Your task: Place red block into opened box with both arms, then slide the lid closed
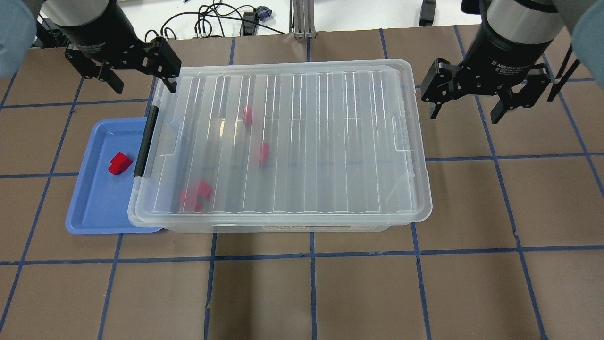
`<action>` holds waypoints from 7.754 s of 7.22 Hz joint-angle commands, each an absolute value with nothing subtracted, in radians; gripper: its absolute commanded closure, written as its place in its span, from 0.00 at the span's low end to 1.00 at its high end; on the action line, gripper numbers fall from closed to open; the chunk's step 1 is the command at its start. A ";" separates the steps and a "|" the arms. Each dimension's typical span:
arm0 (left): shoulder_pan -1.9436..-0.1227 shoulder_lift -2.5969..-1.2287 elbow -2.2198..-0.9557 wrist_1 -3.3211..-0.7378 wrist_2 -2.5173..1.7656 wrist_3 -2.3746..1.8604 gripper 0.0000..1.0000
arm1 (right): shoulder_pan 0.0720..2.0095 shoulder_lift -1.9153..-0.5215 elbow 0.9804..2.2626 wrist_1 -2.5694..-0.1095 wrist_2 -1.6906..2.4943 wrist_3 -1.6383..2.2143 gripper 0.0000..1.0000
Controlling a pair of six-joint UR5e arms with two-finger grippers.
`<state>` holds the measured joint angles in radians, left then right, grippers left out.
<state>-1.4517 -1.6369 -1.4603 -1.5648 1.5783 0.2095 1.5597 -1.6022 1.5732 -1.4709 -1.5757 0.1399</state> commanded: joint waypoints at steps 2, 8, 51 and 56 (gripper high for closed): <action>-1.251 -1.707 -1.495 -1.492 1.568 0.586 0.00 | 1.557 -1.473 1.578 -1.502 -1.591 0.146 0.00; -1.101 -1.917 -1.713 -1.091 1.525 0.867 0.00 | 1.557 -1.338 1.580 -1.635 -1.592 0.129 0.00; -1.532 -1.911 -1.827 -0.981 1.493 0.008 0.88 | 1.227 -1.374 1.528 -1.635 -1.720 -0.345 0.00; -1.546 -1.869 -1.792 -0.988 1.489 0.015 0.00 | 1.226 -1.440 1.542 -1.634 -1.710 -0.357 0.00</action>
